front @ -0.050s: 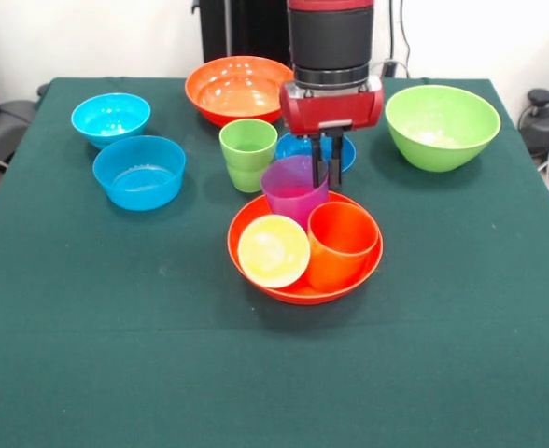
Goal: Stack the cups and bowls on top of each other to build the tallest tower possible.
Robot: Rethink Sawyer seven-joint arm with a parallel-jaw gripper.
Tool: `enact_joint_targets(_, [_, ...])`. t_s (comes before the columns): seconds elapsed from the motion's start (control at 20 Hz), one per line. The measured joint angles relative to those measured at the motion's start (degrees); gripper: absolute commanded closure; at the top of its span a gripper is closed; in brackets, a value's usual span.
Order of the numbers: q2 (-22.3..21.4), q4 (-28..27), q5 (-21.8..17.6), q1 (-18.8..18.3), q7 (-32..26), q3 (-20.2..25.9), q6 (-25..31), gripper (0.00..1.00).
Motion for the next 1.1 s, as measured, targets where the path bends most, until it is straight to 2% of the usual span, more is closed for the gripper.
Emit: enact_joint_targets(1.1, [1.95, -2.19, -2.83, -1.3, 0.0, 1.32, 2.01, 1.0])
